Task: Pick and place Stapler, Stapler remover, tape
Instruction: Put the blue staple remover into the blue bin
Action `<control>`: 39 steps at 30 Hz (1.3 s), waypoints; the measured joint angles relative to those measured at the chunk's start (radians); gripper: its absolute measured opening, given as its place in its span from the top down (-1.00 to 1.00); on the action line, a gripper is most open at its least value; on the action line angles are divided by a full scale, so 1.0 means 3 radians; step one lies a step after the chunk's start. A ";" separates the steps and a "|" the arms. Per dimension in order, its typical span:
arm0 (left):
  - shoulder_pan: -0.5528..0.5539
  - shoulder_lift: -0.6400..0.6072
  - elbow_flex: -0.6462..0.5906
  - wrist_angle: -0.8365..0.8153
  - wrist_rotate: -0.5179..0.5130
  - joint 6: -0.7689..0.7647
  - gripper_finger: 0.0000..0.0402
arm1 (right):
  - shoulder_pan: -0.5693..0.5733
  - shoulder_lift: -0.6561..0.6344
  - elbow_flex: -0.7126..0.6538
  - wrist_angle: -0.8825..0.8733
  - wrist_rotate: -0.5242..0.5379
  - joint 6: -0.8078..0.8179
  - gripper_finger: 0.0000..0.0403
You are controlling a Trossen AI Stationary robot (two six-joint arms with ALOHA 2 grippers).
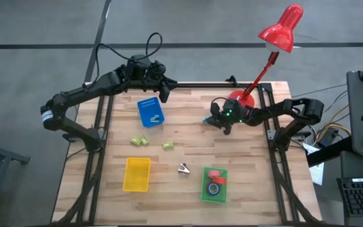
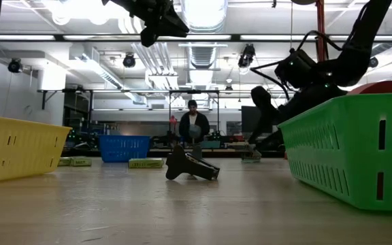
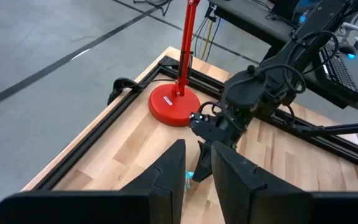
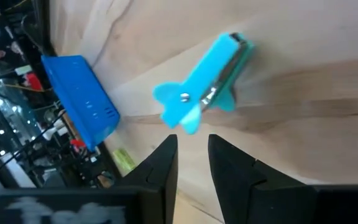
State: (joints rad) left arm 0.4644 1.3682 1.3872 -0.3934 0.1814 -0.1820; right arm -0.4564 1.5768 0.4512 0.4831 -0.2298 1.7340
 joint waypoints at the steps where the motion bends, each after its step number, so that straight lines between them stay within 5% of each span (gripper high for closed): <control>1: 0.0000 0.0000 0.0000 0.0000 0.0000 0.0001 0.60 | 0.0000 -0.0001 -0.0014 0.0003 0.0000 0.0012 0.58; 39: -0.0001 0.0003 -0.0001 -0.0012 -0.0048 0.0051 0.60 | -0.0083 -0.0165 -0.0158 0.0085 0.0248 0.0231 0.67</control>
State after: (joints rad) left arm 0.4641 1.3689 1.3869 -0.3969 0.1668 -0.1667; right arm -0.4815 1.5272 0.4039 0.5088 -0.1555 1.8034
